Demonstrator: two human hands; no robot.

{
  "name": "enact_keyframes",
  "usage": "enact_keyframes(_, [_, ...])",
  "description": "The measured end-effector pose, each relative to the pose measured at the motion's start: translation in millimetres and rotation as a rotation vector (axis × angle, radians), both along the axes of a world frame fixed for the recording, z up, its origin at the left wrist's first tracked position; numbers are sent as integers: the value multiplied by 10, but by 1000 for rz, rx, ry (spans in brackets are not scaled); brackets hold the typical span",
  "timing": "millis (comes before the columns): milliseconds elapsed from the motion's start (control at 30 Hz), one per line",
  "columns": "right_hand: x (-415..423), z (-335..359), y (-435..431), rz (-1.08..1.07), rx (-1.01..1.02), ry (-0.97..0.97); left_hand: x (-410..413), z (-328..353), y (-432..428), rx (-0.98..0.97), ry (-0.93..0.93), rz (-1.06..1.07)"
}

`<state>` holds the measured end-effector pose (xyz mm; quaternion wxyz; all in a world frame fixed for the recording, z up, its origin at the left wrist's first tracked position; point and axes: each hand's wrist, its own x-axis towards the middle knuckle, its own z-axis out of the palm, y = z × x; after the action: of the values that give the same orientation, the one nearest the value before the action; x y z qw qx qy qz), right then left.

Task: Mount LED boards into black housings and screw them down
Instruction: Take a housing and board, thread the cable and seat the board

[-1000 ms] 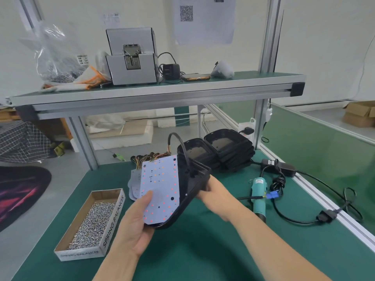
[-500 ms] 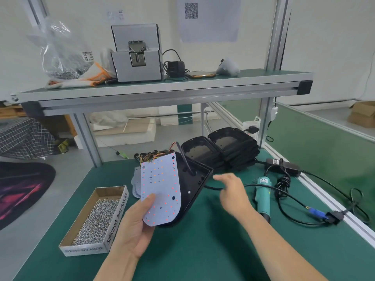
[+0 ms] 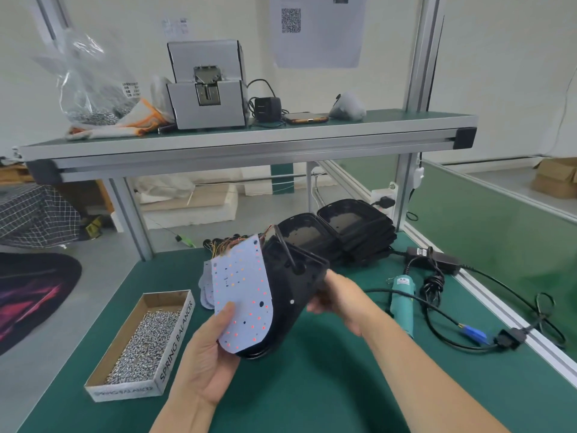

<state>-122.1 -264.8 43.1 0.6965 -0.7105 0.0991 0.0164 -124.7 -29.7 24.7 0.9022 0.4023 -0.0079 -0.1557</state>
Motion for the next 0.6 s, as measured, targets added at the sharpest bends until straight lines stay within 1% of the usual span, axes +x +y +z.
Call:
enact_keyframes(67, [-23,-160,-10,-1,-497,28,16,18,48,-28,0,16])
enact_keyframes(100, [-23,-237,-48,-24,-677,62,21,30,75,-22,-11,15])
enact_keyframes(200, [-7,-327,-137,-96,-910,135,15,54,120,28,-41,-8])
enact_keyframes(267, [7,-249,-153,-149,-1014,86,15,45,133,54,-41,-12])
enact_keyframes(300, [8,-157,-137,-223,-987,13,11,34,129,65,-41,-13])
enact_keyframes(333, [1,-31,-117,-313,-860,-71,6,19,124,75,-39,-14])
enact_keyframes(367, [-15,121,-89,-386,-629,-139,3,3,117,87,-36,-13])
enact_keyframes(400, [-36,293,-64,-383,-357,-151,2,-9,105,102,-32,-14])
enact_keyframes(433, [-54,445,-62,-298,-118,-125,3,-25,96,120,-33,-22])
enact_keyframes(467, [-71,568,-65,-178,17,-99,4,-38,87,138,-39,-33])
enact_keyframes(500, [-91,661,-59,-58,42,-93,5,-51,83,154,-47,-44])
enact_keyframes(533, [-109,723,-43,38,14,-98,8,-65,82,166,-53,-54])
enact_keyframes(600, [-118,767,-4,123,-116,-100,17,-93,97,188,-64,-69])
